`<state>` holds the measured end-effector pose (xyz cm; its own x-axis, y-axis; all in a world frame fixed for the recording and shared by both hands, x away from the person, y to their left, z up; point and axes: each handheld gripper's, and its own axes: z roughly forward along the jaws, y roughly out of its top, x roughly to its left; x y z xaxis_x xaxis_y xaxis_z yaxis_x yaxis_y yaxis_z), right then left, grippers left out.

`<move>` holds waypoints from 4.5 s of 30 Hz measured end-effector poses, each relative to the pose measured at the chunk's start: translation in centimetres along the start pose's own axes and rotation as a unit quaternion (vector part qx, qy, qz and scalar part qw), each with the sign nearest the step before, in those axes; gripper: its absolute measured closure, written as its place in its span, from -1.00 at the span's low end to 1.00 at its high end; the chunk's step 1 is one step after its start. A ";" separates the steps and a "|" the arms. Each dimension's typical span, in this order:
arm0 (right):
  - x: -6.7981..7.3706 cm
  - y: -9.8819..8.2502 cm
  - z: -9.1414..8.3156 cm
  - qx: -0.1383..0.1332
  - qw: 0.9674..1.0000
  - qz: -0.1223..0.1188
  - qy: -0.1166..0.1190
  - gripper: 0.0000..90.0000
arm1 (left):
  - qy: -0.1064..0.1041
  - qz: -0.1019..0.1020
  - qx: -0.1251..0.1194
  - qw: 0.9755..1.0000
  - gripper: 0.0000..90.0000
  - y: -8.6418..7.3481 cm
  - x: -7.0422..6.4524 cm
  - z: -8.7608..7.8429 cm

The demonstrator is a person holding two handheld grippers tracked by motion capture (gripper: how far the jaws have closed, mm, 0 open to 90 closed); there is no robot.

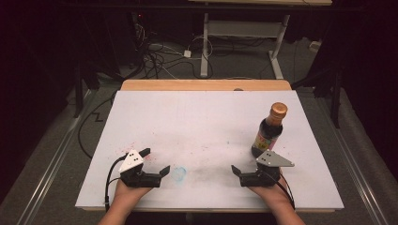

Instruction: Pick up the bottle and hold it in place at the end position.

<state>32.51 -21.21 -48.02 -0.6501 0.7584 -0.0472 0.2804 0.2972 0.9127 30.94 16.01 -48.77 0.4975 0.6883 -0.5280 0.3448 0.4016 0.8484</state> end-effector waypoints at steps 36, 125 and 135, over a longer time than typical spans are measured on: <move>-0.2 -0.4 -4.2 -0.012 1.000 -0.011 -0.018 -0.98 | -0.009 0.026 0.028 0.999 -1.00 -0.6 0.3 0.3; -5.9 5.3 -0.4 -0.021 0.998 0.028 -0.058 -0.28 | -0.015 0.018 0.018 1.000 -1.00 -0.4 0.4 0.0; -4.0 6.9 2.1 -0.023 0.999 0.011 -0.032 -0.28 | -0.013 0.034 0.025 0.999 -1.00 -0.7 0.1 0.1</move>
<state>38.50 -20.96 -42.39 -0.5966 0.8009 -0.0508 0.2608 0.2533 0.9316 30.85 15.76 -49.44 0.5419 0.6968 -0.4698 0.3480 0.3228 0.8802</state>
